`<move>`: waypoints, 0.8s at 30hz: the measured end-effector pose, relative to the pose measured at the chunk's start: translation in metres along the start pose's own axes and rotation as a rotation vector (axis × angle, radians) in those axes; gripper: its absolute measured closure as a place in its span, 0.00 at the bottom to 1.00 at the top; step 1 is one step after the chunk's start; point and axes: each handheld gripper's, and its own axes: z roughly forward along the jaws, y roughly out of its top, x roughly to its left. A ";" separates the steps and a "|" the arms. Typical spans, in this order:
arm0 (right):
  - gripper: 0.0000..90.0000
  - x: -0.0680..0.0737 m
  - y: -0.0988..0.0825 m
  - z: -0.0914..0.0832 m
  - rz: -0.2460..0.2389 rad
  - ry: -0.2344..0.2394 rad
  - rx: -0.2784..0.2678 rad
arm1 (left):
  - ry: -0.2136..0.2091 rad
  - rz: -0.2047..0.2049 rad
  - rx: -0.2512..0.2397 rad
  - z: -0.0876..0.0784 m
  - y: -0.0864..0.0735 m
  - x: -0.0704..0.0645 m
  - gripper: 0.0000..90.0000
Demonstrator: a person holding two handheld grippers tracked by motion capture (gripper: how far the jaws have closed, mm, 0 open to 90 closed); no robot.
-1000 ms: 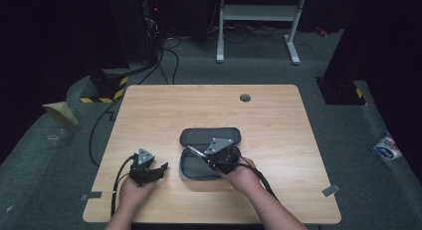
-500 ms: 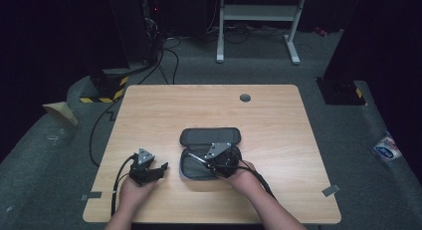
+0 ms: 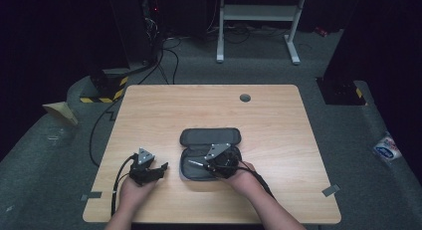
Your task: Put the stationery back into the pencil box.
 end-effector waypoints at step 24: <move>0.50 -0.031 -0.027 -0.035 0.239 -0.175 -0.096 | 0.001 -0.003 -0.002 0.000 0.000 0.000 0.39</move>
